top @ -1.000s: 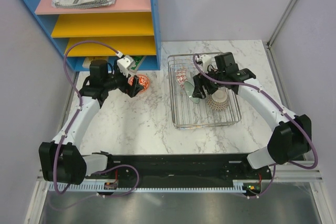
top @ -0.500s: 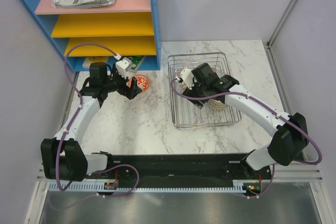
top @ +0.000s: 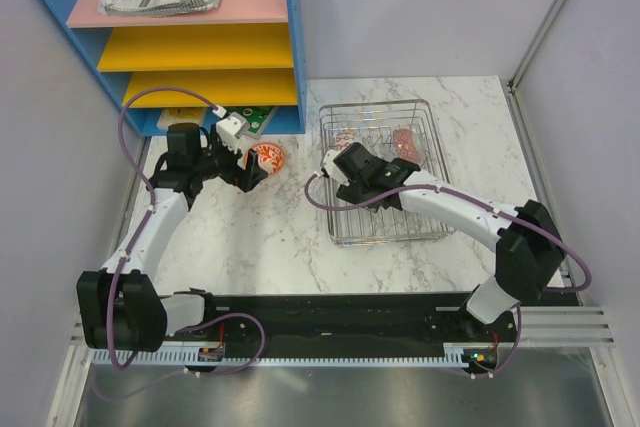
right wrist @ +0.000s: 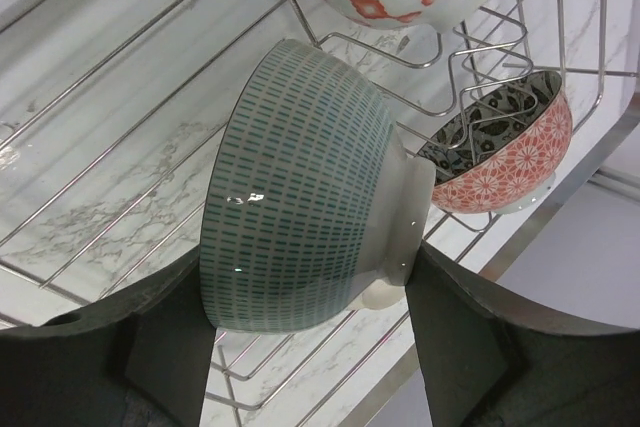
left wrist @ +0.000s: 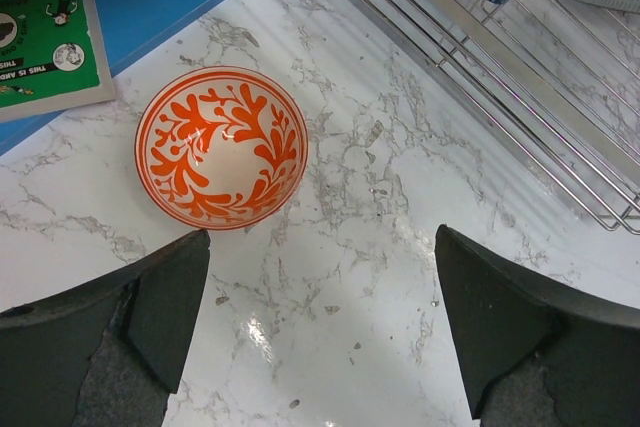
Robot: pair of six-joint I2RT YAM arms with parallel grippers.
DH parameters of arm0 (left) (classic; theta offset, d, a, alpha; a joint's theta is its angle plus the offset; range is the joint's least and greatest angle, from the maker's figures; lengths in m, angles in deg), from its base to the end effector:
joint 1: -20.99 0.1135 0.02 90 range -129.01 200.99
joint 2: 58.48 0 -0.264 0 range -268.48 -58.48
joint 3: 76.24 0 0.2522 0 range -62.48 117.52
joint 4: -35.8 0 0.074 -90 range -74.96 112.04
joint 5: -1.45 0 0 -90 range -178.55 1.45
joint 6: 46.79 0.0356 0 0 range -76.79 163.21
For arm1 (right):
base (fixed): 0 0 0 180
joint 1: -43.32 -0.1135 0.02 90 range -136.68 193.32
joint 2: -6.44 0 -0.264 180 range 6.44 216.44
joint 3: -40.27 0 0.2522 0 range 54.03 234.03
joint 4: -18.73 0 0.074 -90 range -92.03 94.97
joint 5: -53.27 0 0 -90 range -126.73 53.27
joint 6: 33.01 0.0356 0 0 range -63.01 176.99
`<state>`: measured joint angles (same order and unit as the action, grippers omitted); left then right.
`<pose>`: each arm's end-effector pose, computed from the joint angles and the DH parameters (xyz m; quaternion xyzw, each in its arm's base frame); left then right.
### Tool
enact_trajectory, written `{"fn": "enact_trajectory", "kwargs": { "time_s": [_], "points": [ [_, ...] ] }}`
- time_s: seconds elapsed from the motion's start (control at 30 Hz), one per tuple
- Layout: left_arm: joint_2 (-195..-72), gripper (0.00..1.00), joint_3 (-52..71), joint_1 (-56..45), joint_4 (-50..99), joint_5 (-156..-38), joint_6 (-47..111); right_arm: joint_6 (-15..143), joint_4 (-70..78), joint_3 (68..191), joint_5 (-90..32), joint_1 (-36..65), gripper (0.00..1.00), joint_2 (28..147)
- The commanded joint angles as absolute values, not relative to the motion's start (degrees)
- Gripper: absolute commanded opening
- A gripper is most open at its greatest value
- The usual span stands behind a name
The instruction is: Load the bowls into the dish rack
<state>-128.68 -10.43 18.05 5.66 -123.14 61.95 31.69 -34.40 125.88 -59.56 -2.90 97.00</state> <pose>0.2658 -0.0339 0.2840 0.2948 0.8040 -0.1996 0.4763 0.2385 0.2289 0.2651 -0.5066 0.7966 -0.1382 0.2996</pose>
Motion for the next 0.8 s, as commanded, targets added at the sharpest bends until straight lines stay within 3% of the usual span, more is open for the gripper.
{"fn": "enact_trajectory", "kwargs": {
  "time_s": [0.0,0.77],
  "points": [
    [-127.13,1.0,-10.98,18.62,7.89,-123.97,59.91,28.34,-28.78,124.17,-71.0,-5.63,0.0,99.5],
    [-127.04,1.0,-12.65,19.68,9.73,-124.76,59.47,26.32,-26.23,125.84,-74.88,-8.71,0.0,108.83]
  ]
}}
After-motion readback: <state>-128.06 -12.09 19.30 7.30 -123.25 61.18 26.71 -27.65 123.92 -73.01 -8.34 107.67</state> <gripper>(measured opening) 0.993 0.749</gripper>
